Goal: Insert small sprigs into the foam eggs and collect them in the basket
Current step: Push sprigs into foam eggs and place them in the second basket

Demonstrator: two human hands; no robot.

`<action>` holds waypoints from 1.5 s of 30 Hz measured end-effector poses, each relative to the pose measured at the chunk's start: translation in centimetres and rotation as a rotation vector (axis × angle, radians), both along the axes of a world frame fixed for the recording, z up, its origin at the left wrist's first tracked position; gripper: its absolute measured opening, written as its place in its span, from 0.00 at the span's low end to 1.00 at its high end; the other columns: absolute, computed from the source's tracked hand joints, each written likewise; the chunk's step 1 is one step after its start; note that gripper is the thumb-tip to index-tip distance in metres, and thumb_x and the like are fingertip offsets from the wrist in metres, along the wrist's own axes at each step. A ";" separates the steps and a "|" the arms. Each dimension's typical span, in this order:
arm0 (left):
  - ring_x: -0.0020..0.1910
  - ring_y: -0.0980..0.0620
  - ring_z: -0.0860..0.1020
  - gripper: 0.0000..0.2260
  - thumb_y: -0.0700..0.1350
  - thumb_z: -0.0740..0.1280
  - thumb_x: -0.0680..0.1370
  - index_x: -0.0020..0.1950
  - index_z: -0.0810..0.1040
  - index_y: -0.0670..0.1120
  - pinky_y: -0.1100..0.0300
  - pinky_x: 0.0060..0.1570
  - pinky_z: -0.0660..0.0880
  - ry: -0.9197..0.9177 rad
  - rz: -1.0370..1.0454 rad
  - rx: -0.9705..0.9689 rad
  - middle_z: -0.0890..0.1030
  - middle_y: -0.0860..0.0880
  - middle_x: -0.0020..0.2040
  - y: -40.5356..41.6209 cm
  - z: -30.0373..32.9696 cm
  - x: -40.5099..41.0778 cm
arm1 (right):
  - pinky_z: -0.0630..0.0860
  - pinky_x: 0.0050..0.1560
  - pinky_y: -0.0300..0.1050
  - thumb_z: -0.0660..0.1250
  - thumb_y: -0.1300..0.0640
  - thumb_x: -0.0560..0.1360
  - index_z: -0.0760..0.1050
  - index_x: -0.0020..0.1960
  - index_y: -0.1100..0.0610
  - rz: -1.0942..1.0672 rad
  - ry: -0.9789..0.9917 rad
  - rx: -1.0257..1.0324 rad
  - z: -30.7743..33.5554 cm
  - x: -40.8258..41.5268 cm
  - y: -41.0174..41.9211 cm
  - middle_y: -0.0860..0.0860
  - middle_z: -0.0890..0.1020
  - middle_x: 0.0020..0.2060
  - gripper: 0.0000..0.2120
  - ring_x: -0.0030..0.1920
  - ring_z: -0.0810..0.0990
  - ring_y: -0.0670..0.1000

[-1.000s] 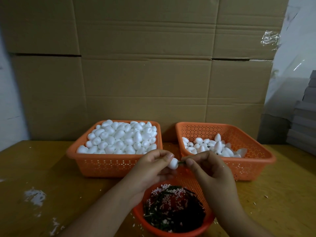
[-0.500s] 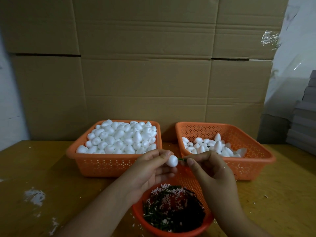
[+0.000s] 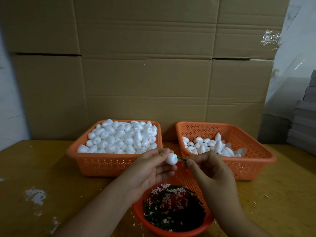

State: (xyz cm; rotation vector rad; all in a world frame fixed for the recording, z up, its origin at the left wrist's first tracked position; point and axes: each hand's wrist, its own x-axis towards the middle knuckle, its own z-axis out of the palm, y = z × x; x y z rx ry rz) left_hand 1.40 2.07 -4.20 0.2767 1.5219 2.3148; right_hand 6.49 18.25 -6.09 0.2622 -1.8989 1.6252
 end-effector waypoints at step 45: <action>0.42 0.51 0.84 0.15 0.51 0.72 0.70 0.50 0.80 0.42 0.61 0.42 0.79 0.180 -0.026 -0.160 0.85 0.41 0.47 0.0 -0.6 0.3 | 0.78 0.42 0.36 0.71 0.46 0.67 0.81 0.39 0.49 0.008 -0.076 0.206 -0.5 0.0 0.0 0.43 0.85 0.36 0.06 0.40 0.83 0.42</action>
